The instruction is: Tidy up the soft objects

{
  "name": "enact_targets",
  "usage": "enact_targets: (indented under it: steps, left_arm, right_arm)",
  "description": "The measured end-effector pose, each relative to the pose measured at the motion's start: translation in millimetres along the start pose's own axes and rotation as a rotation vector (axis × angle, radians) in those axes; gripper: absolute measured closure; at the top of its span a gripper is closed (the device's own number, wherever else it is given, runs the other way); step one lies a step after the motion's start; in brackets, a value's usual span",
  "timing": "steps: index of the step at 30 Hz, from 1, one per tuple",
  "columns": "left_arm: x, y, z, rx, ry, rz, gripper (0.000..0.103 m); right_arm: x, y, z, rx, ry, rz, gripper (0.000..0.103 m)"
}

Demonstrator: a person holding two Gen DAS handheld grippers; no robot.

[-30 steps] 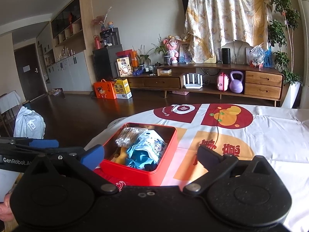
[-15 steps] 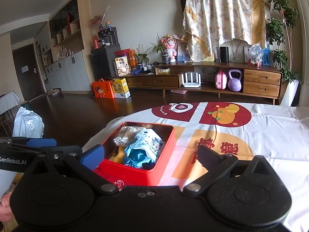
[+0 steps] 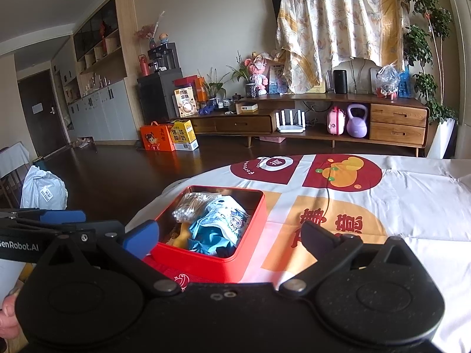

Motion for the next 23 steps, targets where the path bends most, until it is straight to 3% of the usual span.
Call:
enact_targets:
  steps: [23]
  left_arm:
    - [3.4,-0.8,1.8,-0.003,0.004,0.005,0.001]
  right_arm:
    - [2.1,-0.2,-0.7,-0.002,-0.005,-0.001,0.000]
Point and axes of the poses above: each gripper's, at about its wrist camera, not at the fingertips, and y roughly against the way its jaws point, x to its right, z to its underside, the point moved 10 cm from there along -y, roughly the way its jaws point, and after that the axes turned 1 degree about -y, right-handed, at the moved point
